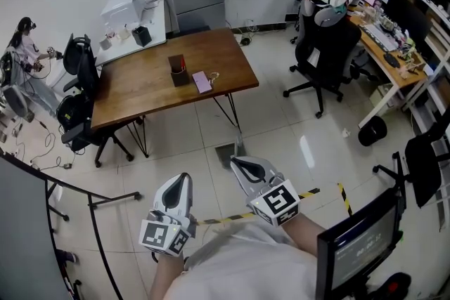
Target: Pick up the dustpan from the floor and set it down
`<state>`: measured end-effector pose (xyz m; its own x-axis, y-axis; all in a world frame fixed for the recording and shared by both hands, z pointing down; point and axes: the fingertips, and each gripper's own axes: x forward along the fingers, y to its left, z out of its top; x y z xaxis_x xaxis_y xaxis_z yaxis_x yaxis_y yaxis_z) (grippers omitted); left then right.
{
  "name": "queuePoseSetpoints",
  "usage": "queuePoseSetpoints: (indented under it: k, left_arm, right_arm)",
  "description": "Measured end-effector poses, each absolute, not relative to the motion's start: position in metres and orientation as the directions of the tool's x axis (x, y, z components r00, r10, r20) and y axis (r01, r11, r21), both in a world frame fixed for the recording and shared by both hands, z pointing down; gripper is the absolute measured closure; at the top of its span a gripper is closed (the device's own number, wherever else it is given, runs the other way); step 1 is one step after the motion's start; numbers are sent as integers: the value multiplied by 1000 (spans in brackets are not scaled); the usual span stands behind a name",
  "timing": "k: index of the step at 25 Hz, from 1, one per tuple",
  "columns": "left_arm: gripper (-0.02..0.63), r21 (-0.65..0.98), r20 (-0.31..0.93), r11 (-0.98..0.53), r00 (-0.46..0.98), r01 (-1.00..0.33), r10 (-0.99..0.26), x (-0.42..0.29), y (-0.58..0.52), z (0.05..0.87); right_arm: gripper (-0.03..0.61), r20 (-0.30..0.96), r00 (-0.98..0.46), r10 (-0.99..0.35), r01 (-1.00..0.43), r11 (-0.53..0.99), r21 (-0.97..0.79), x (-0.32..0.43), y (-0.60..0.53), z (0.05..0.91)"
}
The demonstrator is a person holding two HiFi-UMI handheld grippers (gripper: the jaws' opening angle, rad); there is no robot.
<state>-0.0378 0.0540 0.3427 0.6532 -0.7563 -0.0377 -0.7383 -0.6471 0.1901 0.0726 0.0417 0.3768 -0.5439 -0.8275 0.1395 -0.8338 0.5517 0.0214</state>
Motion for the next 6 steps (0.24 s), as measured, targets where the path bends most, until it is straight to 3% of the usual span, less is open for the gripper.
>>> queuePoseSetpoints:
  k: [6]
  left_arm:
    - [600, 187, -34, -660, 667, -728, -745, -37, 51, 343]
  right_arm:
    - [578, 136, -537, -832, -838, 545, 28, 67, 39, 370]
